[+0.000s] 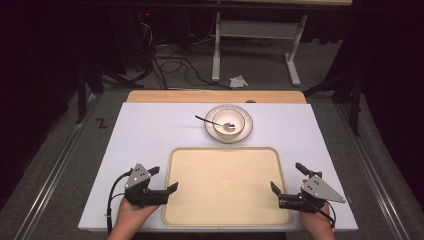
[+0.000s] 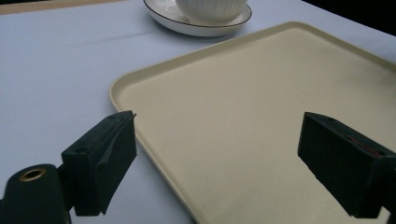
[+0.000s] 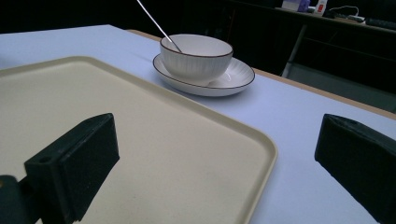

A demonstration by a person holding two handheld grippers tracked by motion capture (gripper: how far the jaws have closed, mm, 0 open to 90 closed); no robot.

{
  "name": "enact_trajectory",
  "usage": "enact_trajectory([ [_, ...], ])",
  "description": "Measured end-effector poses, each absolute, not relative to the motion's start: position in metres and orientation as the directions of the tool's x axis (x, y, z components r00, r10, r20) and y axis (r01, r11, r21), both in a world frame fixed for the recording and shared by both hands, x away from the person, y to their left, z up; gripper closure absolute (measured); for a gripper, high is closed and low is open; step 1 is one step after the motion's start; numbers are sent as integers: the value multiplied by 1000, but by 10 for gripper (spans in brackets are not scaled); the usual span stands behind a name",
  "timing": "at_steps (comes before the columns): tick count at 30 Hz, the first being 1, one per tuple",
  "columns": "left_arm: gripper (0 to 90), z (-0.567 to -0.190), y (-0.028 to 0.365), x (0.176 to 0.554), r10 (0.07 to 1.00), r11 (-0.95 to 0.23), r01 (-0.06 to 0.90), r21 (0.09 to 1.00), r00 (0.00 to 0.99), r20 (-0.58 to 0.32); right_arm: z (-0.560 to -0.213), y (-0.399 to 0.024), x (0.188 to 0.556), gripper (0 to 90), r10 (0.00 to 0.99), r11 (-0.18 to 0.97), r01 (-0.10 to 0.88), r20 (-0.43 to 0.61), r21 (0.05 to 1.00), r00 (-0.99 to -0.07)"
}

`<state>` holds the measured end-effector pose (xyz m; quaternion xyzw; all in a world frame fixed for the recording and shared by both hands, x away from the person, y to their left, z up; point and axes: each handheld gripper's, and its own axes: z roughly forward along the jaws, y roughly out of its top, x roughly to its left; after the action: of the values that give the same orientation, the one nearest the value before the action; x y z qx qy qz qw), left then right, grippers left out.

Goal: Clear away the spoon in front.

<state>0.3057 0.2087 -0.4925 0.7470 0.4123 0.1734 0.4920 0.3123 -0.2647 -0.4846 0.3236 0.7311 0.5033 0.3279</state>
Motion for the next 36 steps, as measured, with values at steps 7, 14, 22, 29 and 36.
enact_trajectory([
  [7, 121, -489, 205, 310, 795, -173, 438, 882, 590, -137, -485, -265, 312, 2, 805, 275, 151, -142, 950, -576],
  [14, 113, -481, 194, 321, 797, -194, 426, 884, 594, -111, -486, -265, 312, 2, 813, 256, 164, -120, 952, -570],
  [22, 112, -474, 185, 334, 797, -196, 427, 883, 594, -111, -485, -266, 312, 2, 819, 256, 155, -129, 954, -559],
  [29, 101, -470, 177, 349, 802, -185, 423, 887, 586, -112, -485, -266, 311, 2, 814, 254, 157, -123, 954, -568],
  [36, 80, -463, 171, 358, 808, -171, 420, 891, 578, -117, -484, -267, 311, 2, 822, 238, 165, -108, 957, -560],
])
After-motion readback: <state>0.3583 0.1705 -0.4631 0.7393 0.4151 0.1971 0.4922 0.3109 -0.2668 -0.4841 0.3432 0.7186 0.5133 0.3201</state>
